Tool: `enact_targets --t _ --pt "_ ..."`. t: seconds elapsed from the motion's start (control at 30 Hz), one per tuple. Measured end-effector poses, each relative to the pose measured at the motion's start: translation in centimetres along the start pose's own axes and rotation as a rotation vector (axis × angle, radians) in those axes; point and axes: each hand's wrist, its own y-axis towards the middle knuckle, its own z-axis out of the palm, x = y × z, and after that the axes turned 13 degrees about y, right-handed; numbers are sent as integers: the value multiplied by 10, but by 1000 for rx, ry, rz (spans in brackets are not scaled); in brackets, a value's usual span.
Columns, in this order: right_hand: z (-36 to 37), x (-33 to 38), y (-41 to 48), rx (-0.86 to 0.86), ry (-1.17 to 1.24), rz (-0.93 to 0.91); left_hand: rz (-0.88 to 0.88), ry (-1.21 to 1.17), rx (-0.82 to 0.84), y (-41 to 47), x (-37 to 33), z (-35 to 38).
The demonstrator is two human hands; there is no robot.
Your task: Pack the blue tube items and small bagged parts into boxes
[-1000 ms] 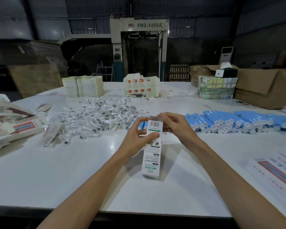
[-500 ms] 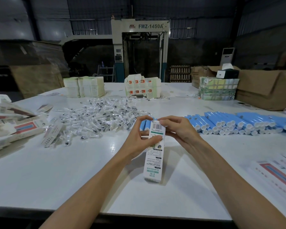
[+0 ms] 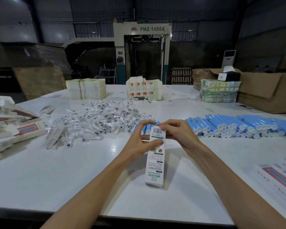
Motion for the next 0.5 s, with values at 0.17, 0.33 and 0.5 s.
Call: enact_targets --t 0.17,0.33,0.5 --pt "-3 3 0 -51 15 62 -13 10 48 -1 -1 3" --pt "-3 3 2 -75 -19 53 -7 28 51 -1 -3 3" --pt "2 0 1 -102 -72 -4 -23 38 48 -1 -3 -1"
